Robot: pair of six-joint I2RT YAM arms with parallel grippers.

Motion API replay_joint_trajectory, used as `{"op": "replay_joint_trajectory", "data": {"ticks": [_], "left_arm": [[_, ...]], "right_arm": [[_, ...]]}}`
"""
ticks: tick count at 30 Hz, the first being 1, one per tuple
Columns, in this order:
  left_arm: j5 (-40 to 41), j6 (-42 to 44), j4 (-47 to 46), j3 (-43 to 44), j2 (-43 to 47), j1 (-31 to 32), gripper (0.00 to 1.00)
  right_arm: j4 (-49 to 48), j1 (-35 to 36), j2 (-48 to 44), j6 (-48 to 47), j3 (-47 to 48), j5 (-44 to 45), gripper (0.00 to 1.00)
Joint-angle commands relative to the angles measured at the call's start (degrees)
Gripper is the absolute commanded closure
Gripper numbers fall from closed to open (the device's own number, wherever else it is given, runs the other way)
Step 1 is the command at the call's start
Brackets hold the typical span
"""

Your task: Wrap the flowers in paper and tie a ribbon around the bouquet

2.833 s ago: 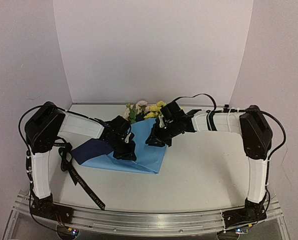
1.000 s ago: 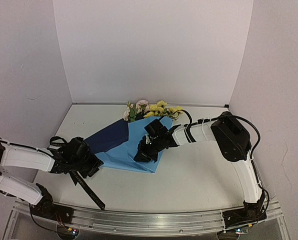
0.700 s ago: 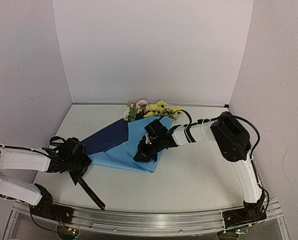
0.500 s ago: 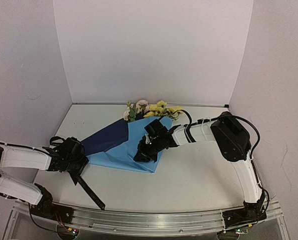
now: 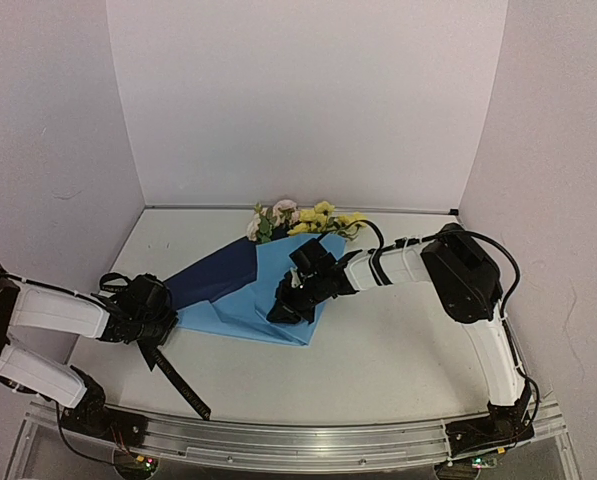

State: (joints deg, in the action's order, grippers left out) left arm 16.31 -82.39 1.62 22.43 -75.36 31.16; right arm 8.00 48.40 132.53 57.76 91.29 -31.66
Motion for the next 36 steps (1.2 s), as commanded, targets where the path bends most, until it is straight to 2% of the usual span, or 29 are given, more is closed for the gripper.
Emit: {"op": "replay_joint_trajectory", "data": {"ticks": [1,8,15,19,25,30,34,36], "left_arm": [[1.59,-0.21,0.46,-0.97,-0.89,-0.4,0.8],[5.61,10.23,-0.61,1.81,3.07,-0.33,0.99],[7.38,24.19,-0.65,7.41,7.96,1.09,1.0],[7.23,30.73,-2.38,11.06,6.64,4.8,1.0],[4.04,35.27,-6.27,15.3,2.99,9.72,1.0],[2.09,35.34,-5.98,17.45,1.22,11.55,1.0],[9.69,23.68,6.49,15.33,6.02,10.93,1.0],[9.98,17.48,10.84,12.49,8.92,8.69,1.0]], "right_arm": [[4.22,-0.16,3.85,0.43,-0.87,3.21,0.92],[4.29,-0.2,3.87,0.43,-1.11,3.29,0.93],[4.3,-0.2,4.11,0.84,-1.2,3.62,0.93],[4.31,-0.14,4.07,1.06,-1.43,3.92,0.93],[4.25,-0.14,3.96,1.21,-1.86,4.15,0.94],[4.29,-0.16,4.09,1.31,-1.88,4.06,0.94],[4.31,-0.13,4.22,1.31,-1.96,4.14,0.94],[4.27,-0.16,4.33,1.31,-1.96,4.13,0.94]]}}
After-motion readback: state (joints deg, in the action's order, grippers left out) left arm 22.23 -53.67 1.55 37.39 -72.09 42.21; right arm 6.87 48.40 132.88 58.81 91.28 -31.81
